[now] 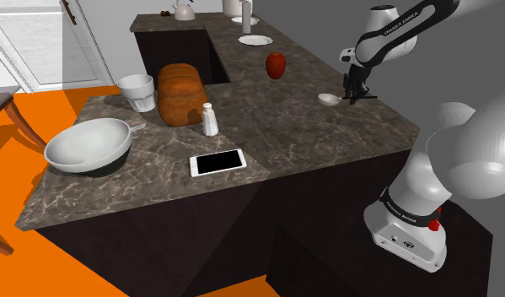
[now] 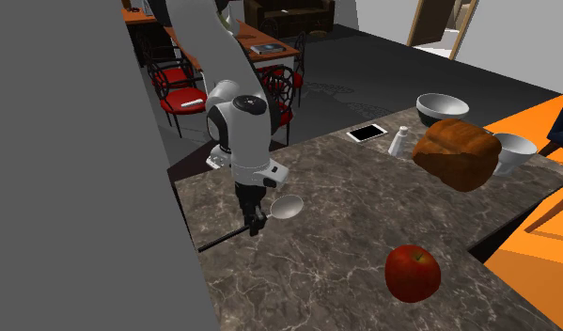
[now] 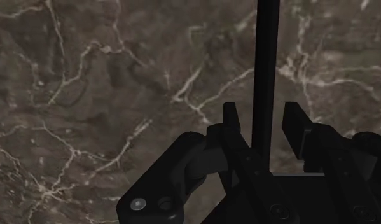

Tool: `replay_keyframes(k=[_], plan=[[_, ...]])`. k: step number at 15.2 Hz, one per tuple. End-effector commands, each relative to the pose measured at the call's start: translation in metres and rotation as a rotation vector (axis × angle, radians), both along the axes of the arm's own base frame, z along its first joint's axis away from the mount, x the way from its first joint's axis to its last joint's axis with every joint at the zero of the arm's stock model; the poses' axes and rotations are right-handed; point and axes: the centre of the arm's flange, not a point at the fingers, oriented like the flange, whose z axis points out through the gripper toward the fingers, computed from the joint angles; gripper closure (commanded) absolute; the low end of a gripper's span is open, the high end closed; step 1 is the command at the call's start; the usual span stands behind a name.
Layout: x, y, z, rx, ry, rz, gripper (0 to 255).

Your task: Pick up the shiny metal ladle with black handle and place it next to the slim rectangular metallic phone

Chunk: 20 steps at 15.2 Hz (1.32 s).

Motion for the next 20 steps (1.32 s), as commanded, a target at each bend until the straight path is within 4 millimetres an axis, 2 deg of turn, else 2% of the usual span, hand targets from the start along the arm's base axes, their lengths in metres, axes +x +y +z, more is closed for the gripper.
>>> replay_keyframes(k=[1, 6, 20], plan=[[0.0, 0.0, -0.001, -0.002, -0.002, 0.001, 255], [0.0, 0.0, -0.001, -0.002, -0.002, 0.001, 255], [0.0, 0.0, 0.073, -0.002, -0.002, 0.001, 255]])
